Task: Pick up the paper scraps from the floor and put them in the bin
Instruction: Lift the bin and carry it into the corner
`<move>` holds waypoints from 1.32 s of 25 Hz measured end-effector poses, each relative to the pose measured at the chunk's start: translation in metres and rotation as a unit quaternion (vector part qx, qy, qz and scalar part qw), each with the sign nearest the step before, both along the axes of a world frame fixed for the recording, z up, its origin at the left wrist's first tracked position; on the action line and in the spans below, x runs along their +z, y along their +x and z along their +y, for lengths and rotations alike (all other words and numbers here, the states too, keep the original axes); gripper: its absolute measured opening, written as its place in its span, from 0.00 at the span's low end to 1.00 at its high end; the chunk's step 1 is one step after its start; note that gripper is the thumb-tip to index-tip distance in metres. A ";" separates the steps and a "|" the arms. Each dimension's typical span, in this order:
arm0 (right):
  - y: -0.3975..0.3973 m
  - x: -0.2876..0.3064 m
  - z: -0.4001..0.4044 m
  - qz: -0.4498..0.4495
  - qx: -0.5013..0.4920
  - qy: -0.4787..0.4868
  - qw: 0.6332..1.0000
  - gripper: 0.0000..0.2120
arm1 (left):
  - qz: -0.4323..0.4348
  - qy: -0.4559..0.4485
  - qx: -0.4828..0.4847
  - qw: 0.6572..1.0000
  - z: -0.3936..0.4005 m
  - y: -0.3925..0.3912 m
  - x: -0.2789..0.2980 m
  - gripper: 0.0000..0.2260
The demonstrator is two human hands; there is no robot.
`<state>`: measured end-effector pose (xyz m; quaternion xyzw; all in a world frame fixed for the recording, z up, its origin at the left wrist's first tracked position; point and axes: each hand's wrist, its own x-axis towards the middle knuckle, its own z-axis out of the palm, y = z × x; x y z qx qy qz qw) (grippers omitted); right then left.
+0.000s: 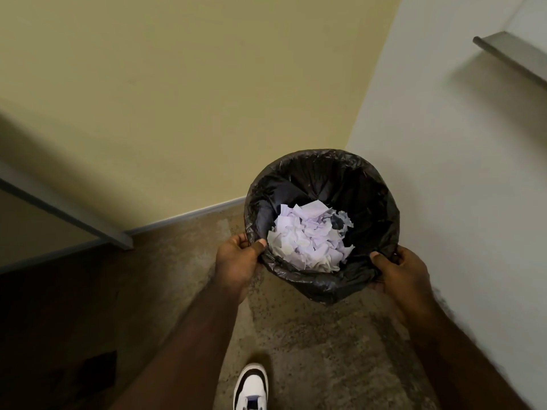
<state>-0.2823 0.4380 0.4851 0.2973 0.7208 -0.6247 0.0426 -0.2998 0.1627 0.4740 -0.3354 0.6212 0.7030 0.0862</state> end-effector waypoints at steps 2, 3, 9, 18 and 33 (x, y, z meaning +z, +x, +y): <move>-0.005 0.000 -0.002 0.000 -0.010 -0.007 1.000 0.09 | -0.006 -0.007 -0.006 1.000 -0.002 -0.009 -0.004 0.06; -0.013 0.001 -0.003 -0.005 -0.021 -0.010 1.000 0.09 | -0.010 -0.008 -0.014 1.000 -0.002 -0.021 -0.007 0.06; -0.052 -0.016 -0.013 -0.034 -0.057 0.012 0.998 0.13 | -0.018 0.021 -0.055 0.998 -0.009 -0.079 -0.022 0.03; -0.120 -0.058 -0.016 -0.013 -0.097 0.004 0.995 0.11 | -0.036 0.042 -0.101 0.993 0.001 -0.172 -0.065 0.04; -0.215 -0.206 0.022 -0.065 -0.096 -0.032 0.993 0.13 | -0.091 -0.062 -0.163 0.980 0.034 -0.265 -0.199 0.08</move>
